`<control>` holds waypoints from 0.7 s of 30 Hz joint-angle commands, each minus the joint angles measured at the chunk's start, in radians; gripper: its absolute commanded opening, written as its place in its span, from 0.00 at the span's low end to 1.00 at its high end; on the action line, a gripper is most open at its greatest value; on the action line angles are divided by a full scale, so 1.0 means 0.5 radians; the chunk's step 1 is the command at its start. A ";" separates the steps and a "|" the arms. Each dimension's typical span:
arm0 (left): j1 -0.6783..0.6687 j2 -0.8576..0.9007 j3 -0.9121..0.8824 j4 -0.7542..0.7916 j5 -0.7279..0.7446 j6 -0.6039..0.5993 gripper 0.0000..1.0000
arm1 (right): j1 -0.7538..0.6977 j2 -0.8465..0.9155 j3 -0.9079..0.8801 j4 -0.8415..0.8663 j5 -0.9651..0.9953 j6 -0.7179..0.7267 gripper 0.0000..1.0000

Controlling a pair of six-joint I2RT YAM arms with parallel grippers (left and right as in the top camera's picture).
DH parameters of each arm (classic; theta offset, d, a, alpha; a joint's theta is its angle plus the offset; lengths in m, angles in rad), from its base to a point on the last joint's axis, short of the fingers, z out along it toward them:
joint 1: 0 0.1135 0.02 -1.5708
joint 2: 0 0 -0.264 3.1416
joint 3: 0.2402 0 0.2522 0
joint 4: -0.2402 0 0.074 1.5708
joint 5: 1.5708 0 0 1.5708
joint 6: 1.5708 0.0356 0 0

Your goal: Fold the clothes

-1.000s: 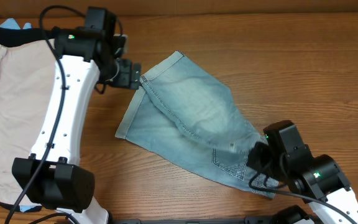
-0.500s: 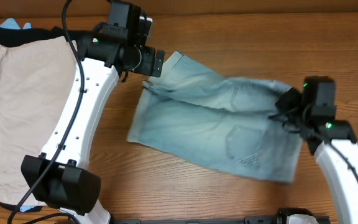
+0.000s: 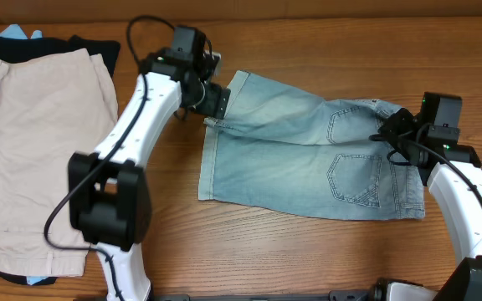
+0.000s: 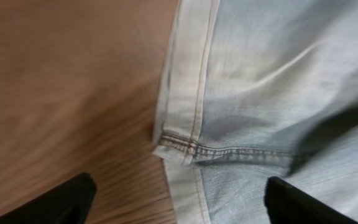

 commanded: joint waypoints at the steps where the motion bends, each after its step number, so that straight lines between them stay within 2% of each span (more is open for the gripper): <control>1: -0.024 0.153 -0.017 0.006 0.087 -0.188 0.84 | -0.003 0.002 0.069 -0.030 -0.007 -0.073 0.04; 3: -0.021 0.230 -0.017 0.021 0.088 -0.372 0.82 | -0.003 0.002 0.069 -0.056 -0.006 -0.081 0.04; 6: -0.022 0.291 -0.017 0.062 0.092 -0.507 0.80 | -0.003 0.002 0.068 -0.071 0.007 -0.082 0.04; 12: -0.043 0.327 -0.017 0.163 0.102 -0.570 0.73 | -0.003 0.002 0.068 -0.082 0.007 -0.095 0.04; 17: -0.053 0.327 -0.017 0.214 0.103 -0.600 0.55 | -0.003 0.002 0.068 -0.082 0.007 -0.104 0.04; 21: -0.056 0.328 -0.017 0.193 0.103 -0.598 0.34 | -0.003 0.002 0.068 -0.081 0.007 -0.105 0.04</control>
